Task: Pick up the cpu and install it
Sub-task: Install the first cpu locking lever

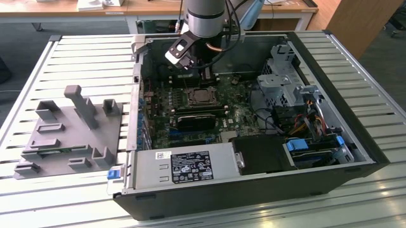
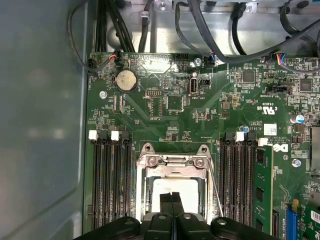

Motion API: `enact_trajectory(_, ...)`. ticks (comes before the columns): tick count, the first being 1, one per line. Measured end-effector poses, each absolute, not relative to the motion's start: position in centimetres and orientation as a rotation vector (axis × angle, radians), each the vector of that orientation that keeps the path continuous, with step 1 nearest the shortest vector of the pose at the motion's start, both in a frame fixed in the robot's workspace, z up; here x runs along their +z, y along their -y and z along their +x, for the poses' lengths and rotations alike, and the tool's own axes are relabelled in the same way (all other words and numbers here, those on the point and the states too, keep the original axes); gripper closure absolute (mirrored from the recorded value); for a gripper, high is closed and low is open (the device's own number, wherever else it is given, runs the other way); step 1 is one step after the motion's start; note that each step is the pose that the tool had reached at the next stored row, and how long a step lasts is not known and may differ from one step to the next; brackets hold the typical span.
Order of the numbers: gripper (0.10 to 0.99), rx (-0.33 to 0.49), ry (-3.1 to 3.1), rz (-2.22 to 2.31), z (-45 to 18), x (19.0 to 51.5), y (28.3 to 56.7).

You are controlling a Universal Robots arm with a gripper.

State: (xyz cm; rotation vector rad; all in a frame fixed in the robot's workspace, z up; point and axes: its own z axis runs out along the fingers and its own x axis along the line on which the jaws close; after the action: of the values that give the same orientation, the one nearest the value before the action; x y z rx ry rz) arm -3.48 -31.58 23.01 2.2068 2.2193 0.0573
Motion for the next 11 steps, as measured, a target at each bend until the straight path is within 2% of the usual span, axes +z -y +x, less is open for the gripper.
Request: enact_trajectory(11, 0.980, 0.057, -2.219, 2.207, -3.5, 24.3, 31.6)
